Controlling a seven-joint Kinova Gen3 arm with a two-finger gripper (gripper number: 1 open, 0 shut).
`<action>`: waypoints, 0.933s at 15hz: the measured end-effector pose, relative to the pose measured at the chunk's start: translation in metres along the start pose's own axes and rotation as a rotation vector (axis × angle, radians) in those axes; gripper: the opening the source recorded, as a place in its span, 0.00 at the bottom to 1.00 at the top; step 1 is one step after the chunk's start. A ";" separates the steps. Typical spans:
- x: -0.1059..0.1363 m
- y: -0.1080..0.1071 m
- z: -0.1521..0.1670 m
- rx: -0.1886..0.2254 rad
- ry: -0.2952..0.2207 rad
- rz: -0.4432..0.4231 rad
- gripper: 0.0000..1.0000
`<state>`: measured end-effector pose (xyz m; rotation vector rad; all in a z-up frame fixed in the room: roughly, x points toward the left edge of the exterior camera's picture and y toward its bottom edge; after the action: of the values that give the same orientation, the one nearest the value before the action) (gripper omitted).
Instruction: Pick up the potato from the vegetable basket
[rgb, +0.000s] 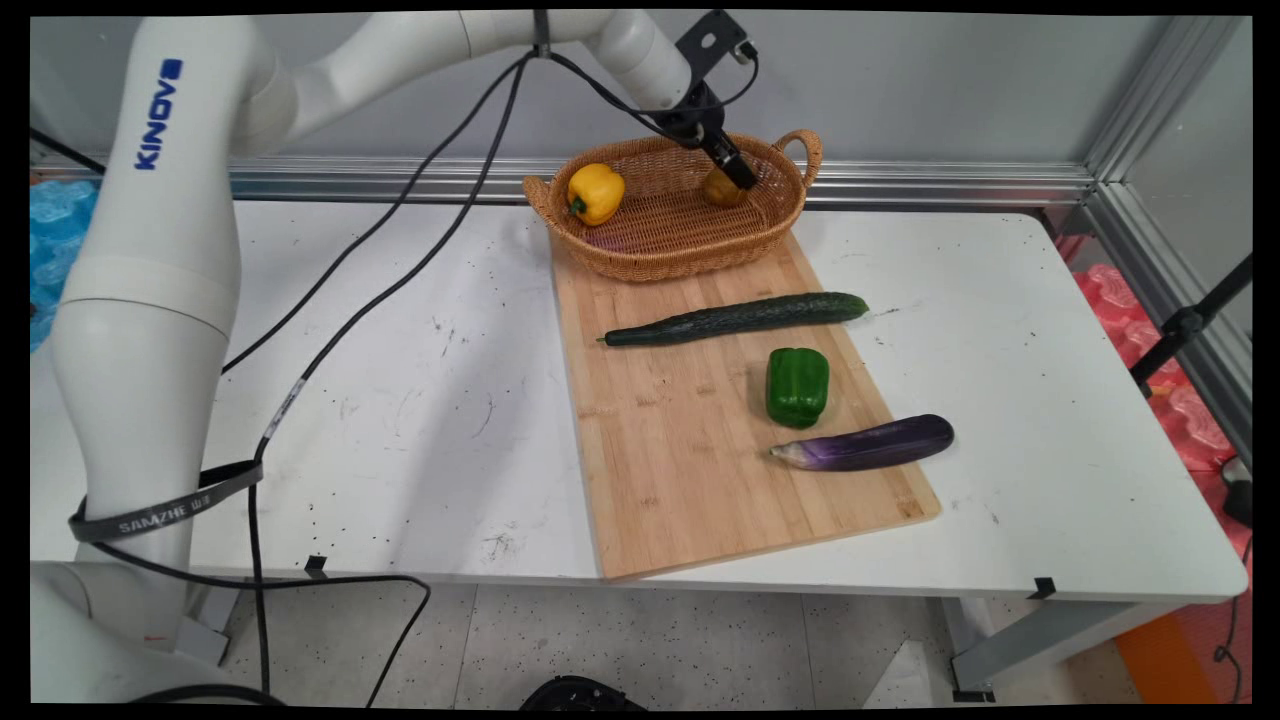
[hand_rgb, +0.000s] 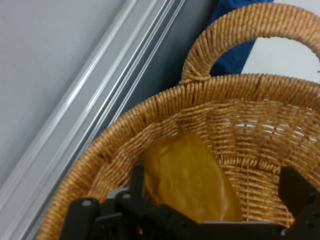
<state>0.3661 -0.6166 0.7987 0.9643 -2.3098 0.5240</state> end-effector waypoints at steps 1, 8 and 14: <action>0.000 0.001 0.004 -0.003 0.001 -0.008 1.00; -0.007 0.004 0.022 -0.005 -0.009 -0.052 1.00; -0.016 0.008 0.030 0.001 -0.029 -0.071 1.00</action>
<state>0.3588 -0.6200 0.7649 1.0561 -2.2918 0.4846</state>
